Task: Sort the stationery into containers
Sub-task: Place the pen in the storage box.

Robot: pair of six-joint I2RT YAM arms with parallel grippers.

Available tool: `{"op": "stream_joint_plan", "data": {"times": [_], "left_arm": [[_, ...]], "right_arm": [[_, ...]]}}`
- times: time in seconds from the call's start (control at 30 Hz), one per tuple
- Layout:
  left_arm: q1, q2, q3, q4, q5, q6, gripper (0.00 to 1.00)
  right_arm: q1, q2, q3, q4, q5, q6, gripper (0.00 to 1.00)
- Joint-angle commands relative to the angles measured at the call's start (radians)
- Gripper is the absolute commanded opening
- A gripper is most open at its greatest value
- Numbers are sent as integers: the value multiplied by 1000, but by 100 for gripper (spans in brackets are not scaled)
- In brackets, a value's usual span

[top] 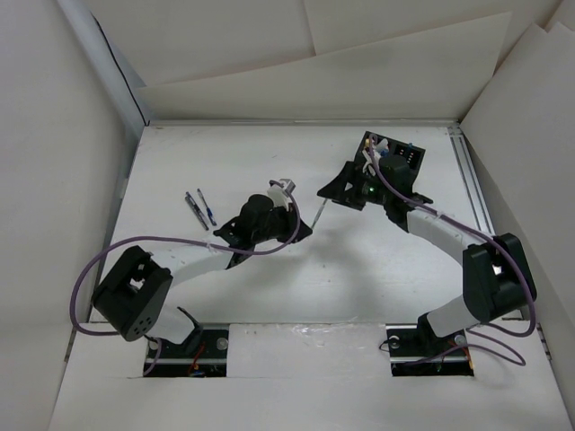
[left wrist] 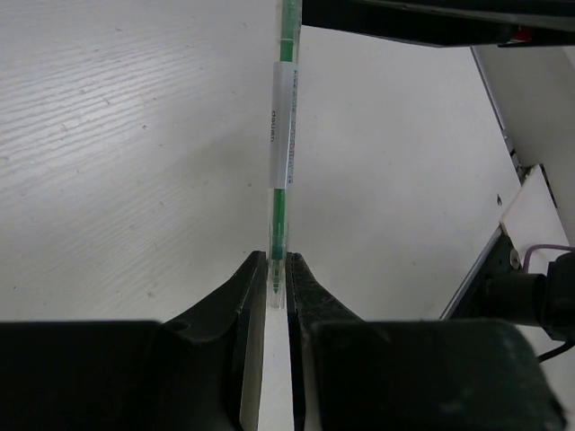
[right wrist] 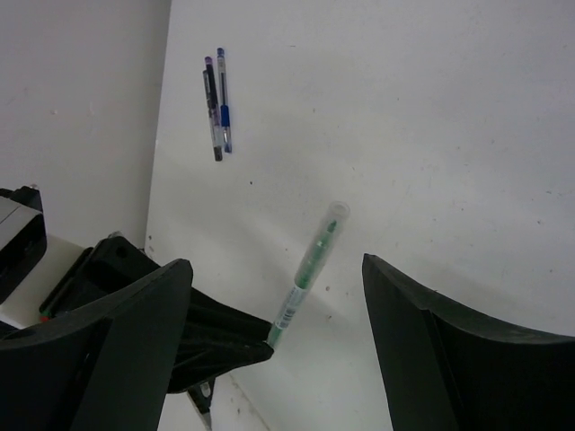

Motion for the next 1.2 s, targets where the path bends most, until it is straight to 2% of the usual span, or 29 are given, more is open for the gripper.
{"op": "stream_joint_plan", "data": {"times": [0.0,0.07,0.23,0.4,0.5,0.53,0.63,0.73,0.77,0.8,0.83,0.93,0.97,1.03,1.17], "left_arm": [[3,21,30,80,103,28,0],[3,31,50,80,112,37,0],[3,31,50,114,146,37,0],[3,31,41,123,155,37,0],[3,31,41,123,155,37,0],[3,31,41,123,155,37,0],[3,41,41,123,155,37,0],[3,41,41,132,130,26,0],[3,41,41,132,130,26,0],[3,41,41,132,130,16,0],[3,41,41,142,120,15,11],[3,50,41,142,108,15,22],[3,50,41,142,107,15,31],[3,50,41,142,83,15,41],[3,36,41,163,36,3,46]], "right_arm": [[-3,1,47,66,-27,-19,82],[-16,10,47,66,-27,-19,73],[-26,30,47,66,-47,-19,62],[-26,39,47,66,-38,-9,56],[-26,50,47,66,-47,-9,42],[-26,50,47,66,-47,-9,33],[-26,59,47,66,-47,-9,19],[-26,59,47,66,-47,-9,11],[-26,50,47,66,-47,-9,4],[-26,50,47,66,-33,-9,1],[-26,50,47,66,-33,-9,0],[-37,27,38,66,14,1,0],[-37,16,38,66,23,1,0],[-61,1,18,66,59,12,0],[-109,-28,18,57,88,31,0]]}}
